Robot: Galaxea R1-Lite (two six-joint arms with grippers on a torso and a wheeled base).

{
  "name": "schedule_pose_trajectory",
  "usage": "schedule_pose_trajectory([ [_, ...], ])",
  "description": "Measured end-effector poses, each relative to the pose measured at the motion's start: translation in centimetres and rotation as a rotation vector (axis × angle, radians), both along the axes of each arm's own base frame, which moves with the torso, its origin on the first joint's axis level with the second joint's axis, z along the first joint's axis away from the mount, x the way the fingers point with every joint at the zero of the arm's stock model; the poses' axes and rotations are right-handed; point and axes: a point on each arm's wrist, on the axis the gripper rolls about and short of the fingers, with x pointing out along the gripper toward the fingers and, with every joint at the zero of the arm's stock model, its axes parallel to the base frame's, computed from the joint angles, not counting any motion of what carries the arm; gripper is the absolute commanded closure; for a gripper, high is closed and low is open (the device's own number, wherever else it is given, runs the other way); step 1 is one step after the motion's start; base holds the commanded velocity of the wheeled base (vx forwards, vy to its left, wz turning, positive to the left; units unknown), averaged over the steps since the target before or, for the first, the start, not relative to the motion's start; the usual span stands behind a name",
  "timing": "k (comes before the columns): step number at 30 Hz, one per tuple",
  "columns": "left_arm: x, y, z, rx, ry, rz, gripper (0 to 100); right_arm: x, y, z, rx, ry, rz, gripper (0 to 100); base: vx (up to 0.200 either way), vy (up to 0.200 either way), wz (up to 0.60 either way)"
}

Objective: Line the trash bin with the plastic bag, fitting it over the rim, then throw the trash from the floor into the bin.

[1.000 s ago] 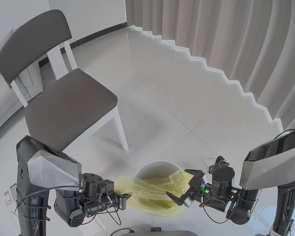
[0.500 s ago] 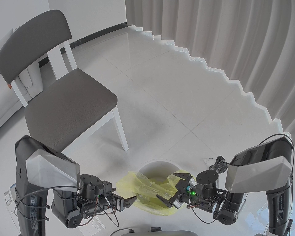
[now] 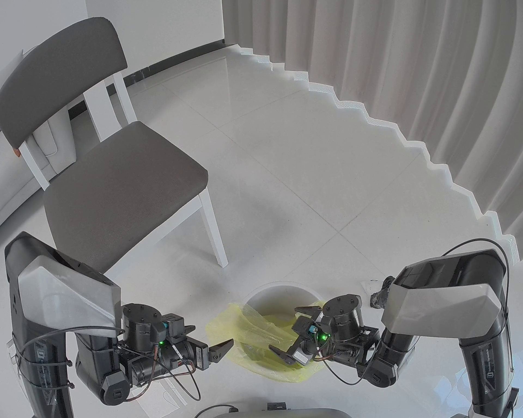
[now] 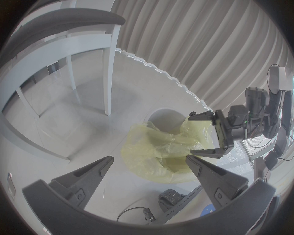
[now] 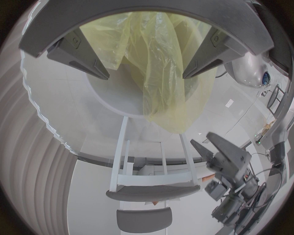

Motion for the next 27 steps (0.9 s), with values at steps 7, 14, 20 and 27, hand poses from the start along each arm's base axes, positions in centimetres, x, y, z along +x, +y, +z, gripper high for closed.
schedule_pose_trajectory([
  [7, -0.5, 0.5, 0.7, -0.010, -0.025, 0.012, 0, 1.4, 0.8, -0.9, -0.055, -0.015, 0.027, 100, 0.000, 0.000, 0.00],
  [14, -0.8, 1.1, 0.7, -0.001, -0.015, 0.033, 0, 2.3, 1.3, -0.7, -0.079, -0.054, 0.043, 100, 0.000, 0.000, 0.00],
  [20, -0.9, 1.3, 1.0, 0.000, -0.018, 0.043, 0, 2.5, 1.5, 1.2, -0.130, -0.067, 0.061, 100, 0.000, 0.000, 0.00],
  [27, -1.2, 1.5, 1.3, 0.006, -0.025, 0.060, 0, 3.3, 2.5, 5.1, -0.131, -0.125, 0.062, 100, 0.000, 0.000, 0.00],
])
